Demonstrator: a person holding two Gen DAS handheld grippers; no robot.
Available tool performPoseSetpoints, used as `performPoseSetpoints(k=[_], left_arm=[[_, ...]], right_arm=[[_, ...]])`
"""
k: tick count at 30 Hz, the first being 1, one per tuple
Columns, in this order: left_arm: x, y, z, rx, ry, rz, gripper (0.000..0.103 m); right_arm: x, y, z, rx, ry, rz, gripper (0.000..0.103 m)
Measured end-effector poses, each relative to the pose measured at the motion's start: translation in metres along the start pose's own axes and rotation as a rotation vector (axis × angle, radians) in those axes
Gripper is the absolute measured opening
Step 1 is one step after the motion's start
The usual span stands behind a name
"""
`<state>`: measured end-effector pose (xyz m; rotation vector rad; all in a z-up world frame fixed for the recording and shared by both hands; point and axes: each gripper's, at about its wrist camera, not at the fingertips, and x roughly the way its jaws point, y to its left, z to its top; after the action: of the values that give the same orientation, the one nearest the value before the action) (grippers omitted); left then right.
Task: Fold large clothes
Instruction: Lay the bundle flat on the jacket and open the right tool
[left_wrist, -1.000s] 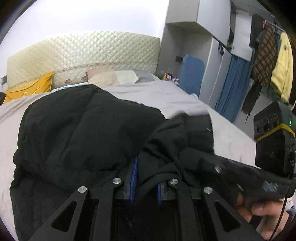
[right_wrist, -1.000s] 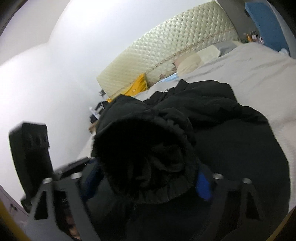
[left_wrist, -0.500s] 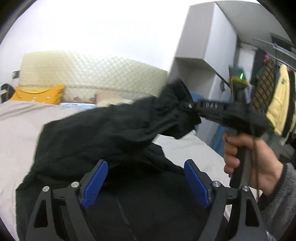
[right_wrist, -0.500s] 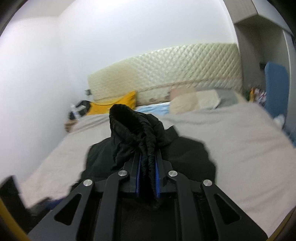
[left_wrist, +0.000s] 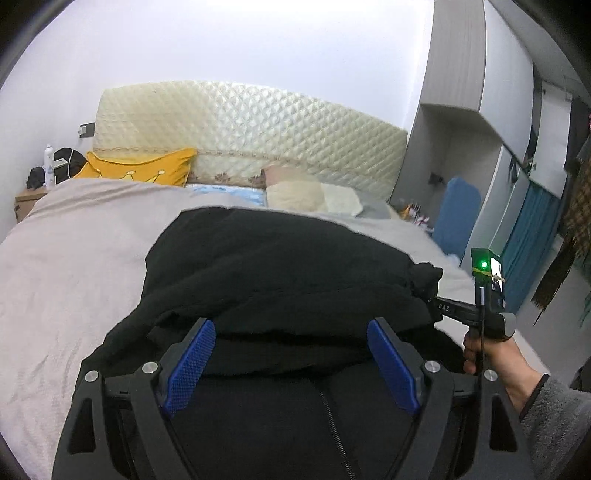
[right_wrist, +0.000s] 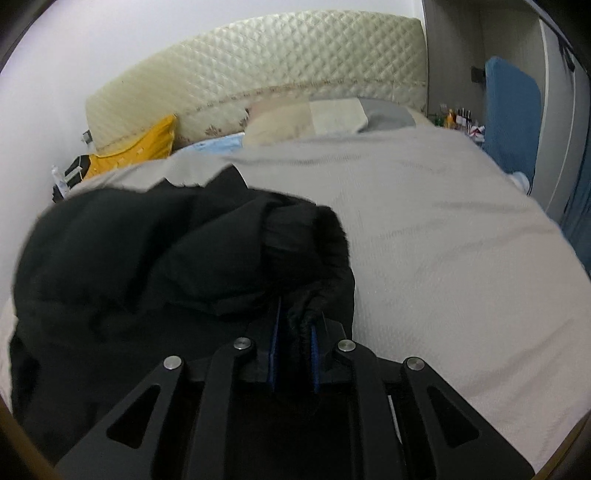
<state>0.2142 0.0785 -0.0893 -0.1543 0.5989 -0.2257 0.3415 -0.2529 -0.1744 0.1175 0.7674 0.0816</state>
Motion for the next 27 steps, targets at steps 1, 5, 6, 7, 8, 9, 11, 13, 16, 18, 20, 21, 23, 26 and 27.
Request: performPoseSetpoints(k=[1, 5, 6, 7, 8, 9, 11, 13, 16, 18, 20, 21, 23, 26, 27], left_arm=[[0.0, -0.002, -0.004, 0.007, 0.006, 0.008, 0.084], [0.007, -0.004, -0.011, 0.016, 0.026, 0.031, 0.084], [0.007, -0.003, -0.01, 0.014, 0.026, 0.035, 0.084], [0.006, -0.003, -0.011, 0.011, 0.03, 0.04, 0.084], [0.003, -0.003, -0.009, 0.006, 0.032, 0.04, 0.084], [-0.002, -0.004, -0.009, 0.0, 0.028, 0.031, 0.084], [-0.014, -0.007, -0.011, 0.002, 0.015, 0.036, 0.084], [-0.027, -0.008, -0.009, 0.003, 0.0, 0.033, 0.084], [-0.052, -0.012, -0.012, 0.006, -0.022, 0.026, 0.084], [-0.069, -0.015, -0.016, 0.007, -0.031, 0.022, 0.084], [-0.082, -0.016, -0.02, 0.001, -0.031, 0.01, 0.084], [-0.091, -0.018, -0.025, -0.002, -0.029, 0.004, 0.084], [-0.104, -0.023, -0.033, 0.003, -0.021, -0.008, 0.084], [-0.125, -0.032, -0.046, 0.02, -0.027, -0.019, 0.084], [-0.134, -0.037, -0.052, 0.028, -0.03, -0.028, 0.084]], right_arm=[[0.004, -0.001, -0.003, 0.002, -0.009, 0.002, 0.016], [0.003, -0.004, -0.002, 0.027, -0.047, 0.01, 0.027], [-0.003, -0.005, -0.001, 0.038, -0.059, 0.004, 0.038], [-0.005, -0.004, 0.001, 0.042, -0.066, -0.001, 0.057], [-0.013, -0.005, 0.002, 0.05, -0.074, -0.007, 0.066], [-0.019, -0.004, 0.002, 0.053, -0.083, -0.003, 0.076], [-0.04, -0.001, 0.0, 0.037, -0.106, 0.017, 0.076], [-0.059, 0.005, -0.003, 0.019, -0.119, 0.037, 0.076], [-0.103, 0.017, -0.014, -0.011, -0.158, 0.054, 0.076], [-0.129, 0.028, -0.022, -0.029, -0.173, 0.061, 0.076], [-0.156, 0.04, -0.031, -0.058, -0.187, 0.06, 0.076], [-0.172, 0.047, -0.037, -0.076, -0.199, 0.06, 0.076], [-0.205, 0.056, -0.051, -0.093, -0.228, 0.073, 0.076], [-0.244, 0.066, -0.074, -0.093, -0.245, 0.092, 0.077], [-0.255, 0.069, -0.083, -0.097, -0.25, 0.086, 0.077]])
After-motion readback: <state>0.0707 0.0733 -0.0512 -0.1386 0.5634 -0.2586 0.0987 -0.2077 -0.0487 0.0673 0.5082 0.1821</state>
